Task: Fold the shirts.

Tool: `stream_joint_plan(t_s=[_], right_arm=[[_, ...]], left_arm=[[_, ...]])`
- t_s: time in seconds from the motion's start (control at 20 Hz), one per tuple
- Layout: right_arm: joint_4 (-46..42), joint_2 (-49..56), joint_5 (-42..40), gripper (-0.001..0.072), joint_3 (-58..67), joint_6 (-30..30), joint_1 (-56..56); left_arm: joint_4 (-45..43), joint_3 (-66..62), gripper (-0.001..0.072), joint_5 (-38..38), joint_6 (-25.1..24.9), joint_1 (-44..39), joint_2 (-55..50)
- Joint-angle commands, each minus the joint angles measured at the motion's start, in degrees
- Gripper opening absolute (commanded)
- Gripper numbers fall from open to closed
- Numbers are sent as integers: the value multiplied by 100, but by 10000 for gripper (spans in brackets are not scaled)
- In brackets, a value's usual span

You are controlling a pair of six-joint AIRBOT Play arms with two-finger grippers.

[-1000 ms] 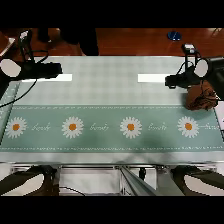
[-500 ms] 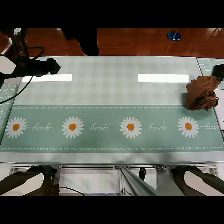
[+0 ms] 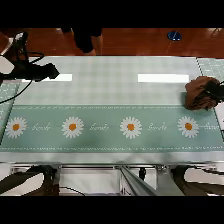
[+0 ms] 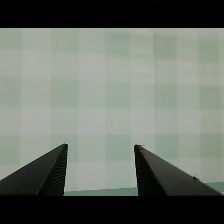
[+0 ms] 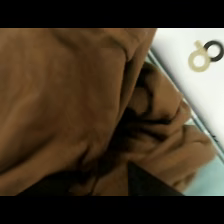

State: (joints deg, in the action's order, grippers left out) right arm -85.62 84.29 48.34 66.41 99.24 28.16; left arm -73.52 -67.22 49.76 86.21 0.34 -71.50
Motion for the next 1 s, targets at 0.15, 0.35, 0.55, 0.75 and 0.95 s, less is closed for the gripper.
stream_joint_plan(t_s=[0.15,0.35,0.55,0.75,0.95], right_arm=[[363,699,125,264,42,-332,66],[1128,619,946,27,369,-1491,66],[2345,-254,1001,27,1414,-2138,-59],[2664,-1145,970,26,2758,-2203,-632],[2662,-1818,1027,26,3724,-2225,-1349]], left_arm=[[197,0,509,291,-9,-96,-284],[179,-260,508,1027,-372,-4,-256],[177,-610,508,2175,-566,629,396],[813,859,508,1816,-564,715,2124],[1178,2632,508,1056,-540,581,3742]])
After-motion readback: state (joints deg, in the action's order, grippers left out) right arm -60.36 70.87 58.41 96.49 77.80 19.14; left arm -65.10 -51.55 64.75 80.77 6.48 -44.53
